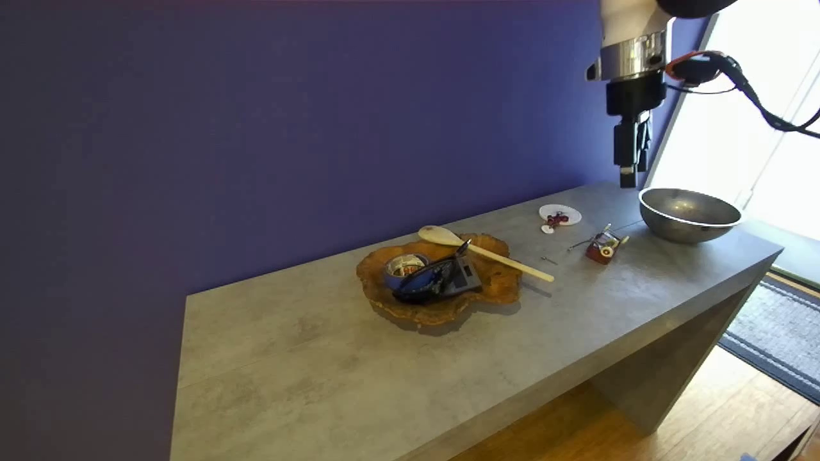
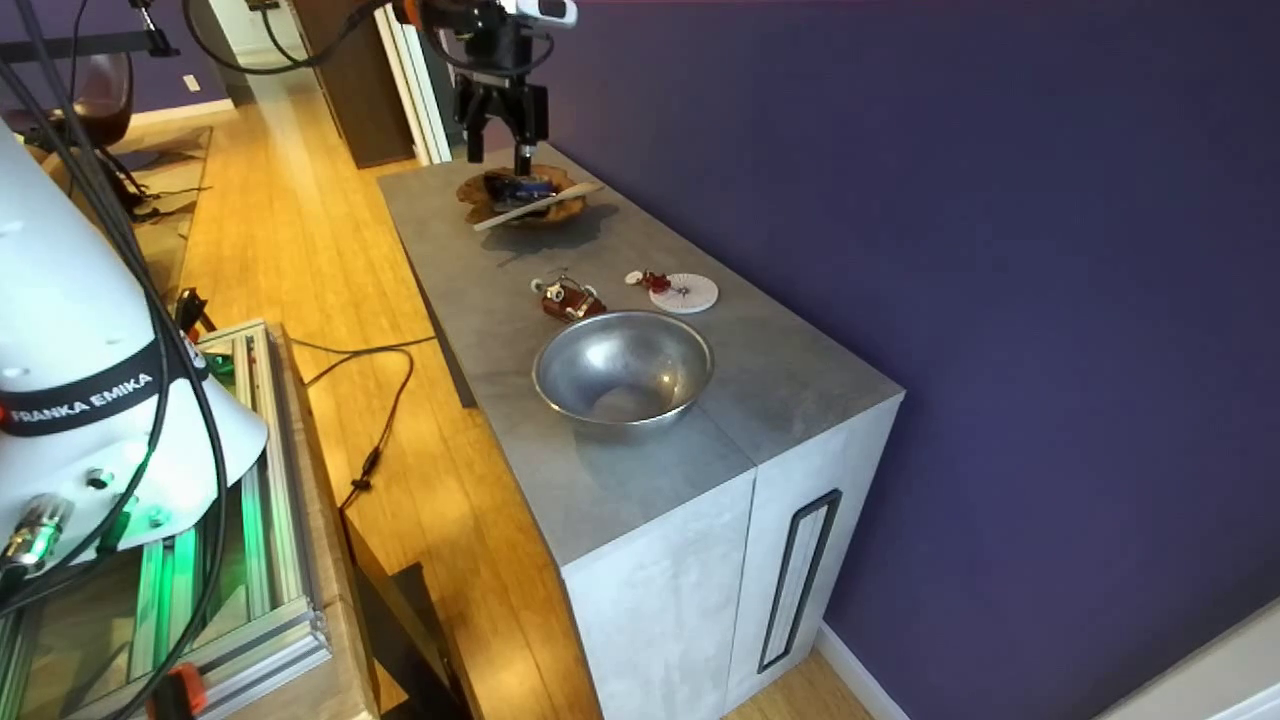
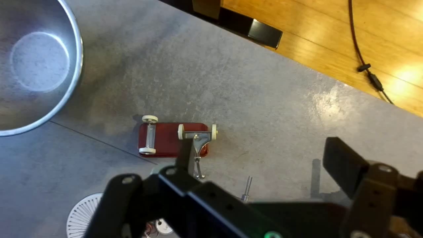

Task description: Put the red trailer toy upright

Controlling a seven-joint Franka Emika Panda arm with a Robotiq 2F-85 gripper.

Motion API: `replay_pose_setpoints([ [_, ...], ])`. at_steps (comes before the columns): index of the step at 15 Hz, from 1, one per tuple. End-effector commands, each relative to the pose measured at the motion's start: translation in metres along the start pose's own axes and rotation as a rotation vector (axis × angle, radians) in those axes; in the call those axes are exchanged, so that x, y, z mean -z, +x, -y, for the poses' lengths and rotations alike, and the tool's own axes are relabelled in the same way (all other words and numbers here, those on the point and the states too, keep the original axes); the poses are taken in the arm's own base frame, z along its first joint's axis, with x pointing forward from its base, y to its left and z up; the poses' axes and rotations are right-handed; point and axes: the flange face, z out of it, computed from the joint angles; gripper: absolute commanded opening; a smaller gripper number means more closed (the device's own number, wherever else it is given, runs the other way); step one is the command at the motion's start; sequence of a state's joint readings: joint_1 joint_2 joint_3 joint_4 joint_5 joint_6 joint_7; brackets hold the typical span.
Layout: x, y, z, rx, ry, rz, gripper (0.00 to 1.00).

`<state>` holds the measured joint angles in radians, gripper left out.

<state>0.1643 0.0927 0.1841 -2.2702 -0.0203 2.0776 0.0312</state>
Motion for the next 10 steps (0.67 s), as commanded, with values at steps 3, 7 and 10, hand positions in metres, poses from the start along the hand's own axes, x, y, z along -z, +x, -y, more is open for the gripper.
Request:
replay_pose_setpoints([
  [3,-0.040,0.056,0.019,0.079,-0.015,0.061,1.00],
  [7,-0.051,0.059,0.021,0.083,-0.025,0.072,1.00],
  [10,-0.062,0.073,0.024,0.097,-0.031,0.083,1.00],
])
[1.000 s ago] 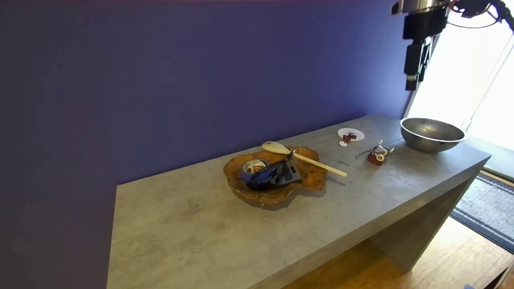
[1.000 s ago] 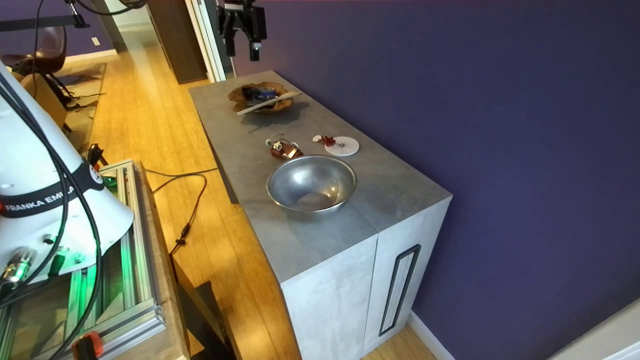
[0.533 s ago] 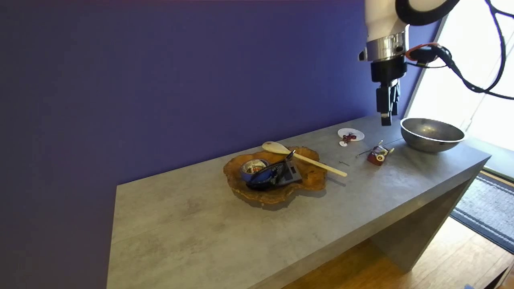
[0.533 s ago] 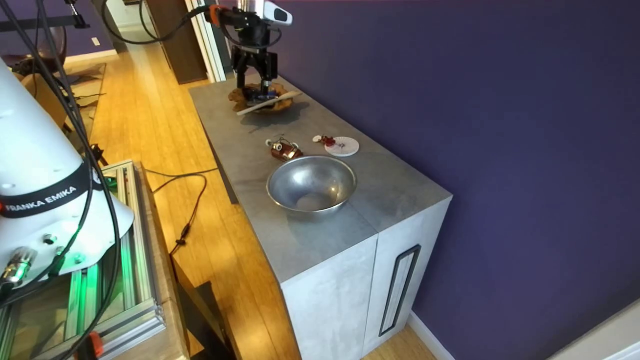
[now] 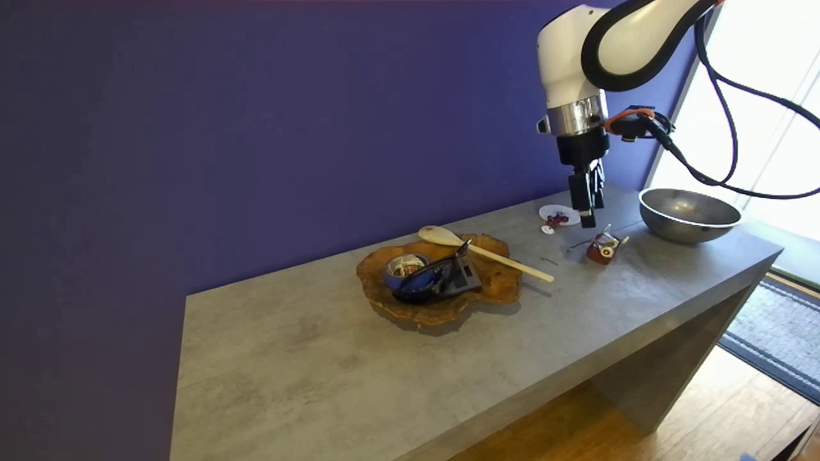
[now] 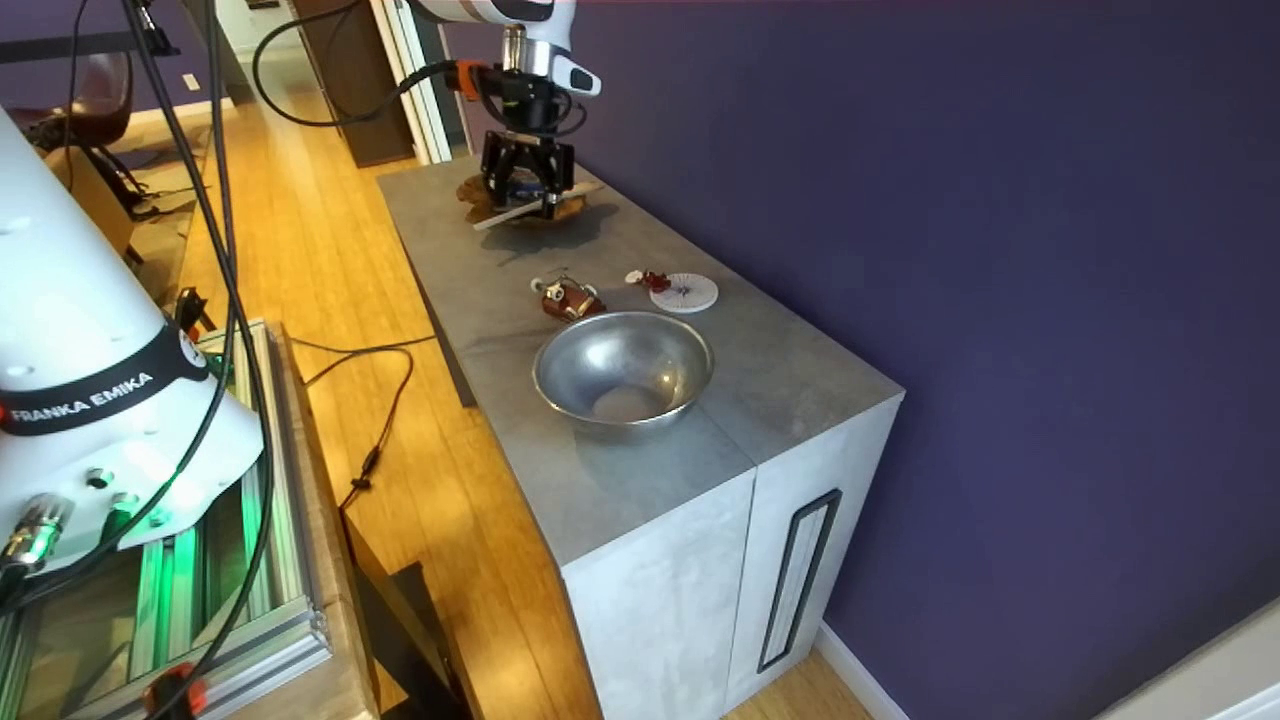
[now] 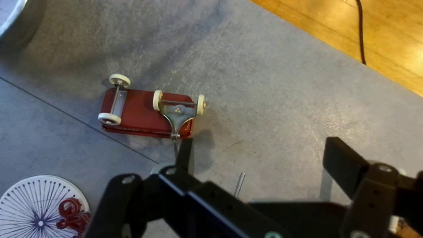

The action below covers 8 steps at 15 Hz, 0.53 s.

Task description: Put the red trailer toy upright

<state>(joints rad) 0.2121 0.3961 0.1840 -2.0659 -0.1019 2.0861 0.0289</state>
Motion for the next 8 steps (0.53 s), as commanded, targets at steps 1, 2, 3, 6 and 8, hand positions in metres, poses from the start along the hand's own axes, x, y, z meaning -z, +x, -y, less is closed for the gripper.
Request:
replay_pose_setpoints([
  [1,0.000,0.002,0.000,0.000,0.001,0.001,1.00],
  [2,0.001,0.002,0.000,0.001,0.000,0.000,1.00],
  [3,-0.002,0.003,-0.002,-0.010,-0.029,0.053,1.00],
  [6,-0.013,0.012,-0.005,0.021,-0.075,0.169,1.00],
  [8,-0.016,0.019,-0.010,0.031,-0.106,0.213,1.00],
])
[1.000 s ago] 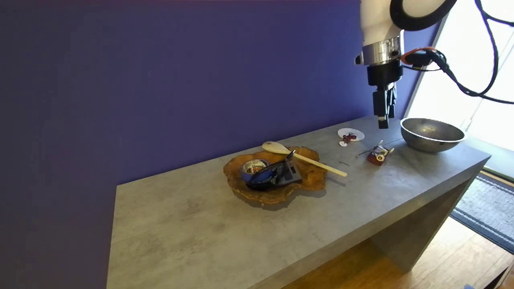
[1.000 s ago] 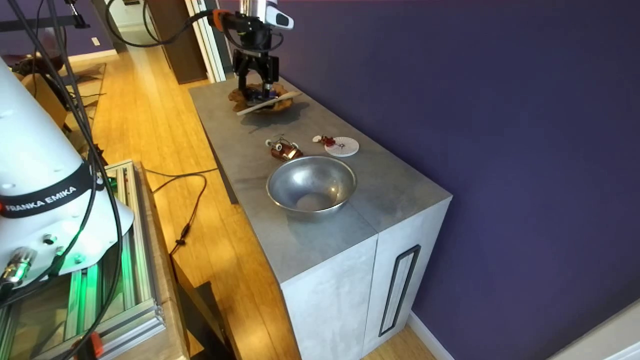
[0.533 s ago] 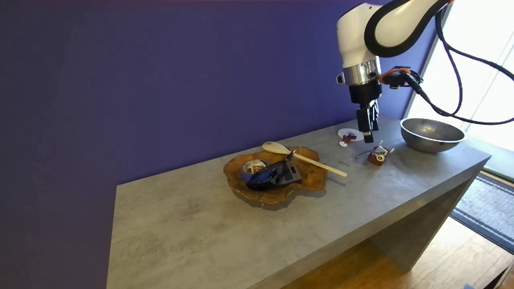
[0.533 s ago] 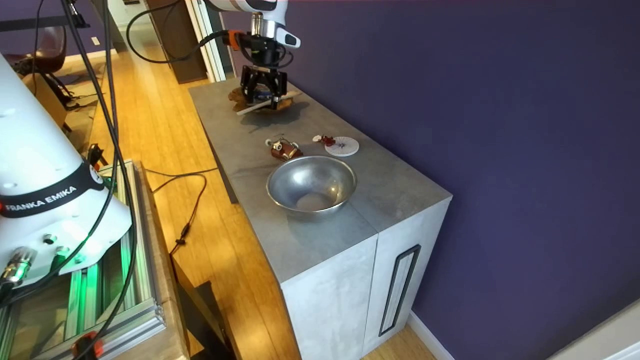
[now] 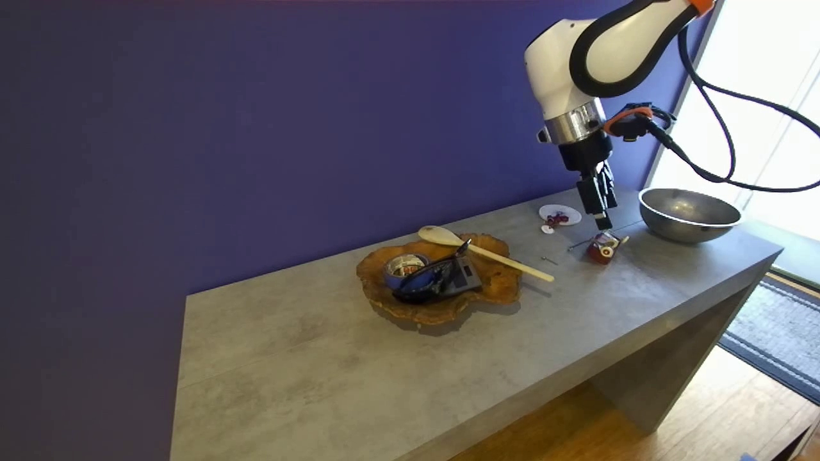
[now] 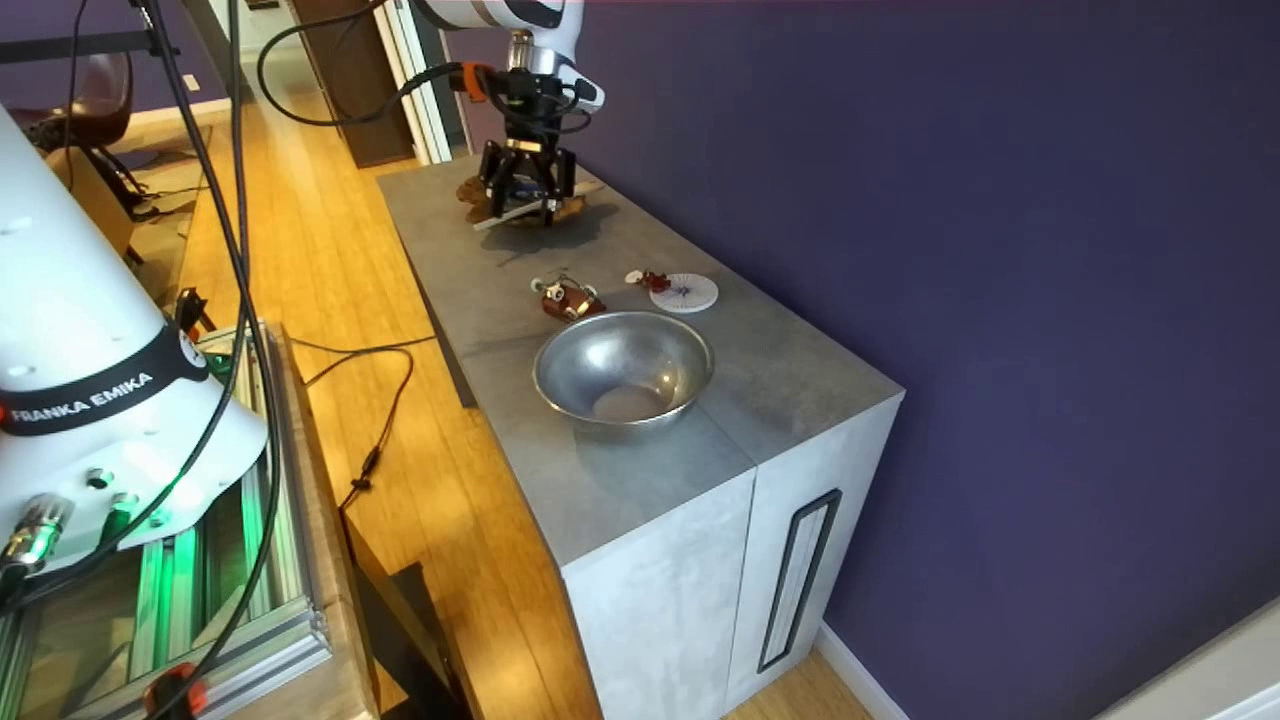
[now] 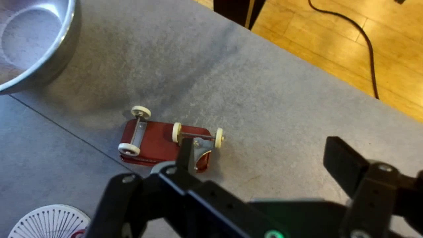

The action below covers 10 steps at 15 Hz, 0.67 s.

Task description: Put the red trailer toy upright

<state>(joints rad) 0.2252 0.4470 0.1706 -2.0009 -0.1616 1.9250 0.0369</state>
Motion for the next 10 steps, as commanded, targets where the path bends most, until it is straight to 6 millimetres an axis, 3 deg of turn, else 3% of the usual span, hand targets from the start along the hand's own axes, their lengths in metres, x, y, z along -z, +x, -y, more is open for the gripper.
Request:
replay_pose_setpoints([
  [1,-0.001,0.023,-0.003,0.027,-0.063,0.075,1.00],
  [10,-0.023,0.077,-0.015,0.076,-0.117,0.085,1.00],
])
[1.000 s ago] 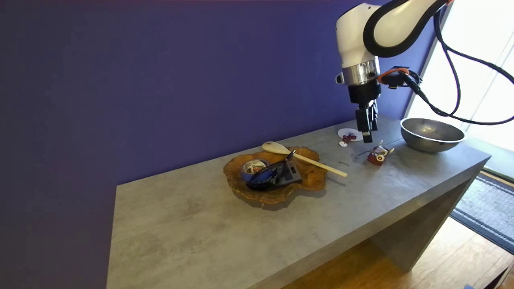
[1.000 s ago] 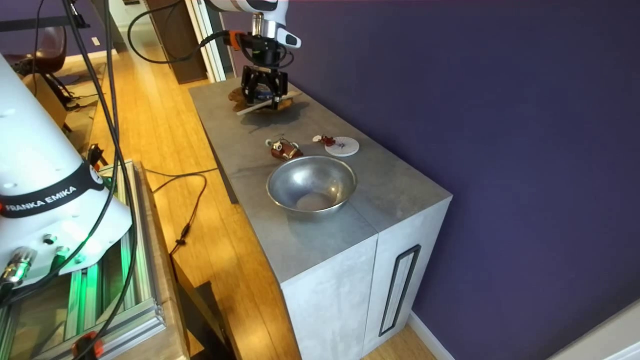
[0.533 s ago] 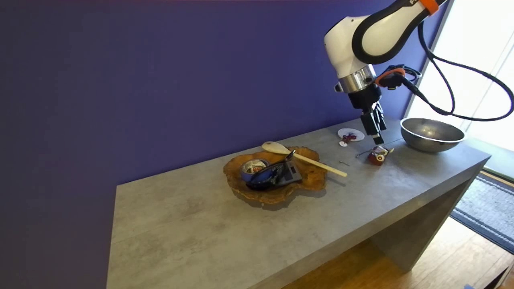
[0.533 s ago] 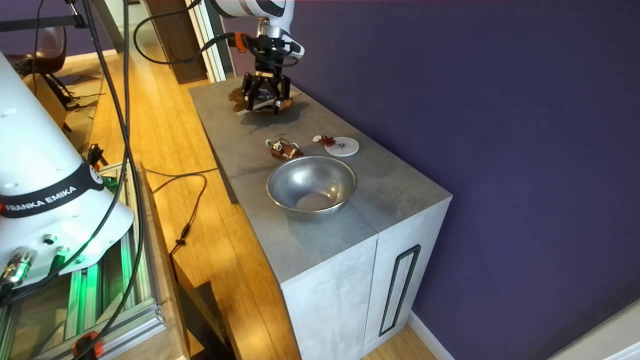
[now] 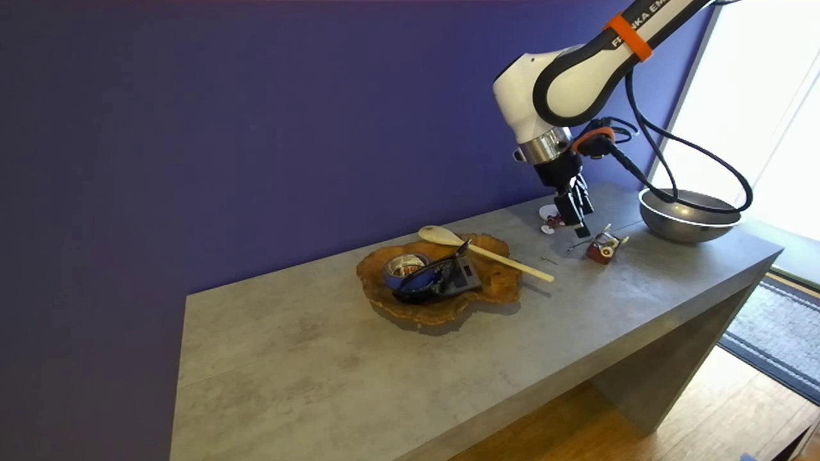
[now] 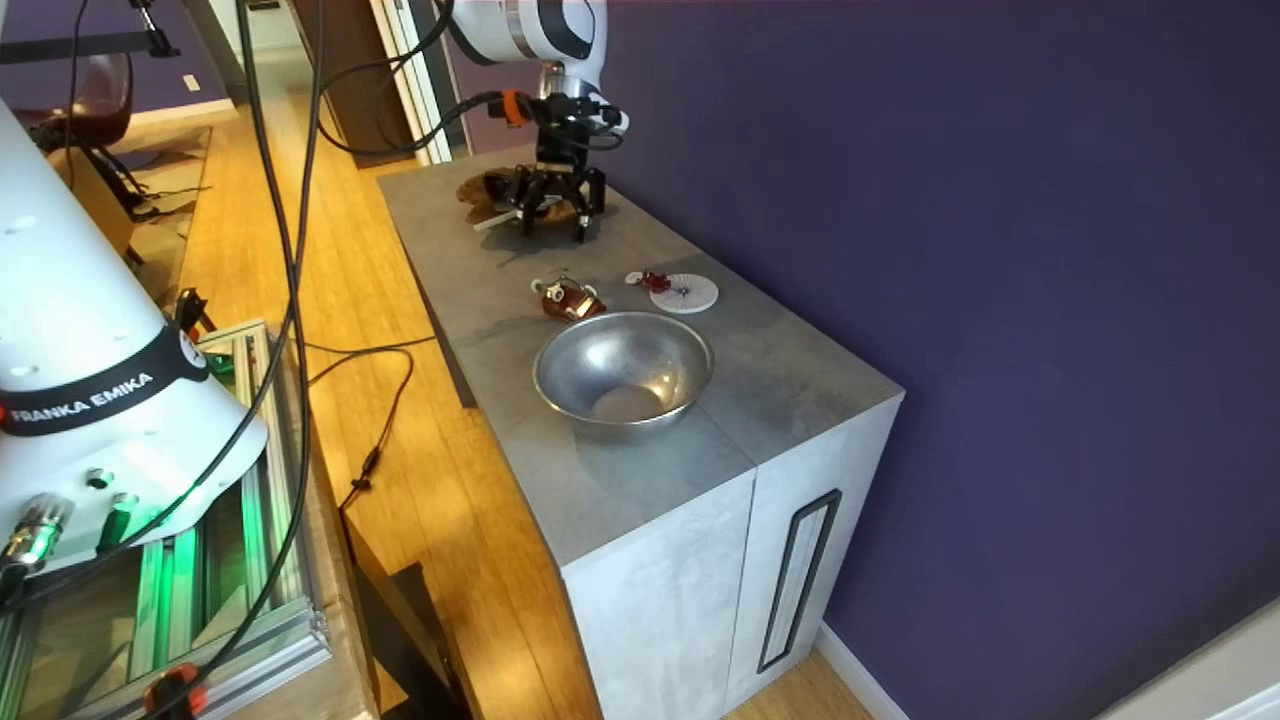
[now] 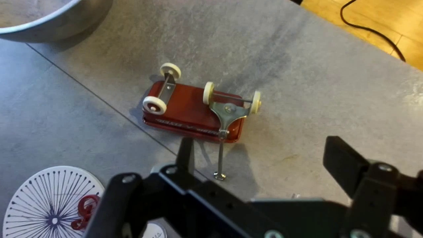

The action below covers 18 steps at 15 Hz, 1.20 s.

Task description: Put the red trailer toy upright

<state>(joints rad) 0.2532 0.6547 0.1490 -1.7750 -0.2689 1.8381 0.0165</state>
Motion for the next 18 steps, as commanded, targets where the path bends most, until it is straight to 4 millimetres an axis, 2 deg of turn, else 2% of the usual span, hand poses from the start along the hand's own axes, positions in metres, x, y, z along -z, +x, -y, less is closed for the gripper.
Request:
replay_pose_setpoints([
  [1,-0.007,0.024,-0.007,0.030,-0.035,0.021,1.00],
  [6,-0.018,0.047,-0.008,0.059,-0.055,0.034,1.00],
  [10,-0.025,0.060,-0.010,0.056,-0.068,0.061,0.91],
  [11,-0.026,0.063,-0.010,0.055,-0.069,0.070,0.91],
  [12,-0.027,0.065,-0.011,0.054,-0.070,0.076,0.87],
  [13,-0.027,0.066,-0.011,0.051,-0.072,0.087,0.91],
  [18,-0.033,0.068,-0.017,0.048,-0.079,0.125,0.98],
])
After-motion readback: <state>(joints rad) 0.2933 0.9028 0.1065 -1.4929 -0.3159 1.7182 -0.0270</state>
